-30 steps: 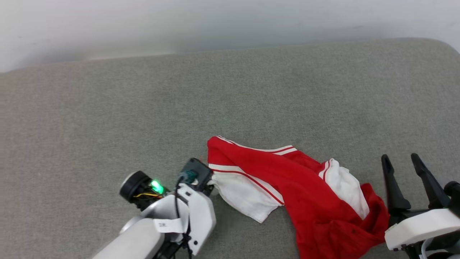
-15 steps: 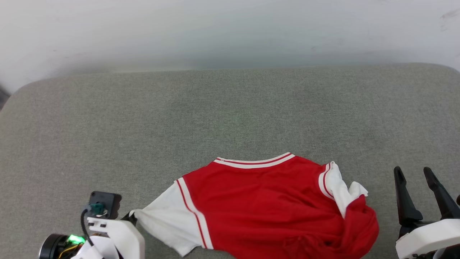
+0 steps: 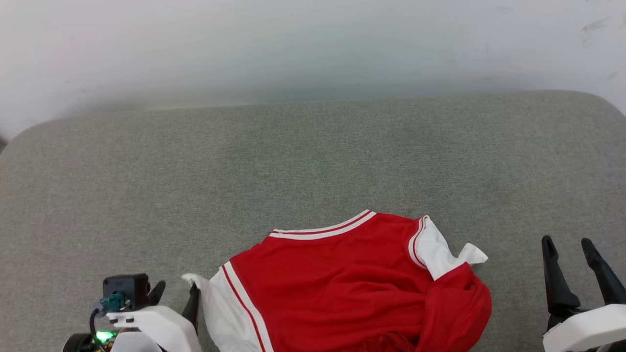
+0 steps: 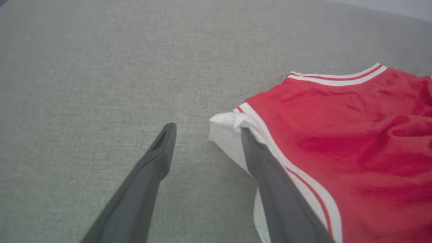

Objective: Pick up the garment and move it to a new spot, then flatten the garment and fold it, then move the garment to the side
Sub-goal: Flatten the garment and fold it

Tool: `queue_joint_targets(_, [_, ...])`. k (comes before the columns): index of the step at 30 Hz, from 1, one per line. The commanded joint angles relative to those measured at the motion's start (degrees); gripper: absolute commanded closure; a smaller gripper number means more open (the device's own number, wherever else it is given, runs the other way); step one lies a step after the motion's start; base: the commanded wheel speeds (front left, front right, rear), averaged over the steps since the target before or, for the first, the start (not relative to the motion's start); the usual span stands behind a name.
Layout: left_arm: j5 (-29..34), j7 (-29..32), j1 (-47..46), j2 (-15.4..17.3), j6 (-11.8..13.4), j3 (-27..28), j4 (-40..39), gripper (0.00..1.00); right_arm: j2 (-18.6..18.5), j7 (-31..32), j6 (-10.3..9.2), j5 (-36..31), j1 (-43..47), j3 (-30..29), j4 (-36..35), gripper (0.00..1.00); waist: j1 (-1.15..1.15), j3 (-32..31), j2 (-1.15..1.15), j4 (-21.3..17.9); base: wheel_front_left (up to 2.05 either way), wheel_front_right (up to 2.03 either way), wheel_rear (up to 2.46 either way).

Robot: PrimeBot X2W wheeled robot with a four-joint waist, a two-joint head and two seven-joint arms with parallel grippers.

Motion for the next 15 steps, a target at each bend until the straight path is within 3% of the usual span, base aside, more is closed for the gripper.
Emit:
queue_joint_targets(1, [0.86, -1.49, -1.25, -0.28, -0.14, 0.31, -0.76, 0.00, 0.23, 0.15, 0.00, 0.29, 0.62, -0.07, 0.11, 0.00, 0.00, -0.16, 0.00, -0.01, 0.00, 0.00, 0.00])
queue_joint_targets(9, [5.09, -12.69, -4.30, -2.61, -0.11, 1.35, -5.51, 0.00, -0.69, 3.99, 0.00, 1.99, 1.44, 0.95, 1.17, 0.00, 0.00, -0.87, 0.00, -0.28, 0.00, 0.00, 0.00])
queue_joint_targets(15, [7.32, -17.57, -4.68, -3.37, 0.91, 1.80, -7.48, 0.00, -2.30, 6.55, 0.00, 3.22, 1.82, 2.00, 0.87, 0.00, 0.00, -1.46, 0.00, -0.33, 0.00, 0.00, 0.00])
